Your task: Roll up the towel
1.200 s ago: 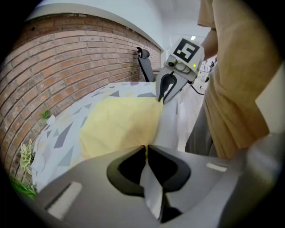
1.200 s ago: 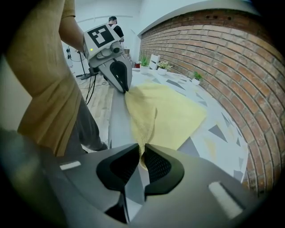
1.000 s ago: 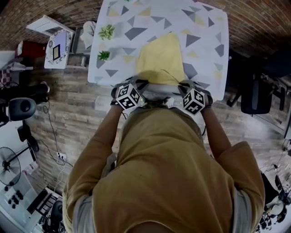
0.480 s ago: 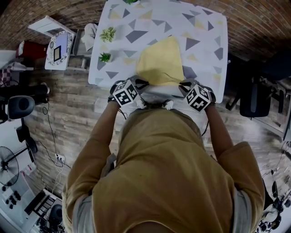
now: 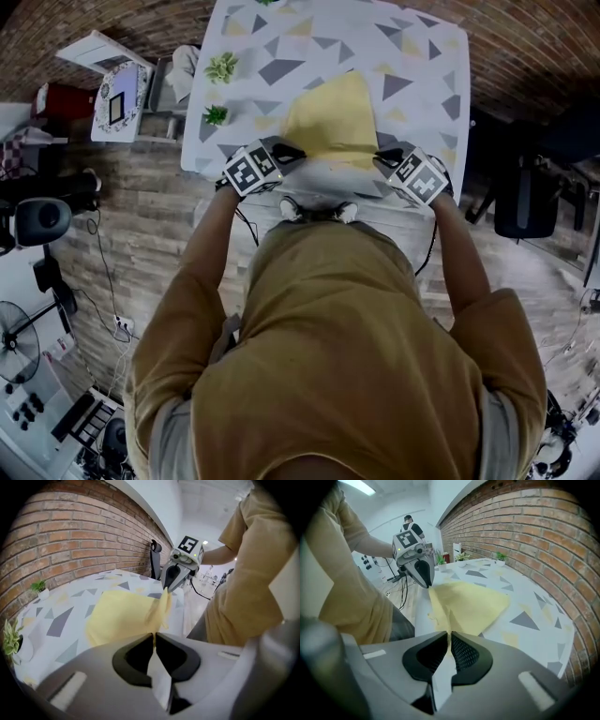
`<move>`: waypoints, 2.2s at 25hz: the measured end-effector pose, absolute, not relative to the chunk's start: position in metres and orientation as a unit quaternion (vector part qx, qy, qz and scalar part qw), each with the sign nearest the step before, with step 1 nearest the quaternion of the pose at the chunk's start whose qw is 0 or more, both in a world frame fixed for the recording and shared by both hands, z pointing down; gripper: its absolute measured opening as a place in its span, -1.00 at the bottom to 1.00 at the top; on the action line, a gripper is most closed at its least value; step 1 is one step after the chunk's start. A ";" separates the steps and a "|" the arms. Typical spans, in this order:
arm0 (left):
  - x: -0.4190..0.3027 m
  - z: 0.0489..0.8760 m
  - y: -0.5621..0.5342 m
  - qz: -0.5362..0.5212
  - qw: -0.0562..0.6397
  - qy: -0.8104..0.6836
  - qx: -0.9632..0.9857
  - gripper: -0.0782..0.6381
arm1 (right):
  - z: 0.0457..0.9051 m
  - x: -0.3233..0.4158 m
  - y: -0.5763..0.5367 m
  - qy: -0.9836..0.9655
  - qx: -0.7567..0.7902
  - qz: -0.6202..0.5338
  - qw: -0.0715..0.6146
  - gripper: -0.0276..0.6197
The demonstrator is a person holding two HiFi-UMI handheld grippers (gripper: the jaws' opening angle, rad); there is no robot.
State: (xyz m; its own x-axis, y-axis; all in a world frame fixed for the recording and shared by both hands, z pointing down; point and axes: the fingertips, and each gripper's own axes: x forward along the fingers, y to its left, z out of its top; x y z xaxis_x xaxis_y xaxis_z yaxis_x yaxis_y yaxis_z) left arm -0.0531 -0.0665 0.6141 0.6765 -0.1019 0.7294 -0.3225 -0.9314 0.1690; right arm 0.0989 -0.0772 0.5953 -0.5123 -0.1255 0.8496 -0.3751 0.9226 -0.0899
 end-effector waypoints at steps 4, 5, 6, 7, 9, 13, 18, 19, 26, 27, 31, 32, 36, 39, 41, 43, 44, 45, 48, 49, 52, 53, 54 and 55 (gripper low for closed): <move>-0.054 0.618 -0.072 0.368 0.192 -0.107 0.904 -0.56 | 0.600 0.103 -0.085 -0.853 0.138 0.160 0.477 -0.82; -0.054 0.619 -0.074 0.364 0.204 -0.106 0.903 -0.56 | 0.601 0.104 -0.087 -0.853 0.138 0.168 0.475 -0.83; -0.054 0.619 -0.076 0.362 0.214 -0.105 0.901 -0.55 | 0.603 0.105 -0.089 -0.853 0.140 0.176 0.471 -0.82; -0.054 0.620 -0.078 0.360 0.224 -0.103 0.900 -0.56 | 0.604 0.105 -0.092 -0.853 0.142 0.186 0.466 -0.82; -0.054 0.622 -0.082 0.360 0.239 -0.101 0.896 -0.55 | 0.607 0.106 -0.096 -0.852 0.146 0.207 0.458 -0.82; -0.054 0.624 -0.092 0.361 0.259 -0.102 0.890 -0.55 | 0.617 0.109 -0.100 -0.842 0.149 0.225 0.466 -0.82; -0.057 0.630 -0.106 0.375 0.265 -0.124 0.880 -0.55 | 0.626 0.113 -0.110 -0.832 0.168 0.237 0.473 -0.82; -0.057 0.632 -0.108 0.382 0.260 -0.128 0.878 -0.55 | 0.628 0.114 -0.111 -0.830 0.172 0.237 0.475 -0.82; -0.055 0.642 -0.114 0.447 0.159 -0.148 0.868 -0.55 | 0.641 0.119 -0.118 -0.810 0.214 0.192 0.512 -0.81; -0.054 0.641 -0.112 0.453 0.147 -0.150 0.866 -0.54 | 0.643 0.119 -0.118 -0.807 0.218 0.181 0.518 -0.81; -0.056 0.648 -0.108 0.462 0.117 -0.169 0.863 -0.46 | 0.640 0.120 -0.123 -0.813 0.251 0.169 0.498 -0.80; -0.057 0.650 -0.107 0.461 0.115 -0.174 0.863 -0.42 | 0.639 0.122 -0.125 -0.813 0.263 0.174 0.489 -0.77; -0.063 0.653 -0.100 0.455 0.116 -0.201 0.860 -0.30 | 0.645 0.129 -0.124 -0.805 0.287 0.191 0.483 -0.65; -0.067 0.652 -0.099 0.441 0.128 -0.232 0.858 -0.20 | 0.645 0.128 -0.126 -0.804 0.300 0.185 0.479 -0.65; -0.071 0.650 -0.101 0.422 0.150 -0.256 0.857 -0.09 | 0.642 0.129 -0.129 -0.804 0.314 0.196 0.466 -0.64; -0.075 0.650 -0.103 0.415 0.161 -0.271 0.853 -0.09 | 0.642 0.130 -0.131 -0.801 0.325 0.216 0.453 -0.64; -0.077 0.651 -0.103 0.417 0.161 -0.275 0.851 -0.09 | 0.643 0.131 -0.131 -0.799 0.328 0.222 0.452 -0.64; -0.077 0.652 -0.104 0.421 0.158 -0.277 0.849 -0.09 | 0.645 0.132 -0.131 -0.797 0.329 0.223 0.456 -0.64; -0.076 0.654 -0.104 0.425 0.140 -0.285 0.848 -0.08 | 0.649 0.132 -0.128 -0.791 0.328 0.204 0.475 -0.64; -0.076 0.654 -0.104 0.423 0.136 -0.289 0.848 -0.08 | 0.649 0.131 -0.129 -0.790 0.327 0.195 0.480 -0.64; -0.077 0.653 -0.103 0.417 0.135 -0.300 0.847 -0.08 | 0.646 0.127 -0.131 -0.794 0.322 0.192 0.477 -0.64; -0.077 0.652 -0.103 0.417 0.135 -0.302 0.847 -0.08 | 0.644 0.127 -0.132 -0.796 0.323 0.198 0.471 -0.59; -0.077 0.653 -0.103 0.418 0.134 -0.302 0.846 -0.07 | 0.641 0.127 -0.133 -0.798 0.325 0.203 0.465 -0.52; -0.077 0.653 -0.103 0.420 0.132 -0.302 0.846 -0.07 | 0.639 0.127 -0.135 -0.799 0.327 0.204 0.461 -0.50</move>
State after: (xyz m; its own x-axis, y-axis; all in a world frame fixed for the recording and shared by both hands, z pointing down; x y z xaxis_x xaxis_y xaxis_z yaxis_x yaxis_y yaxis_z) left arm -0.0771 -0.1031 0.6529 0.4657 -0.3993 0.7897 -0.6213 -0.7830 -0.0296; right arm 0.1272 -0.1347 0.6389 -0.3619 -0.3338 0.8704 -0.7106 0.7031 -0.0258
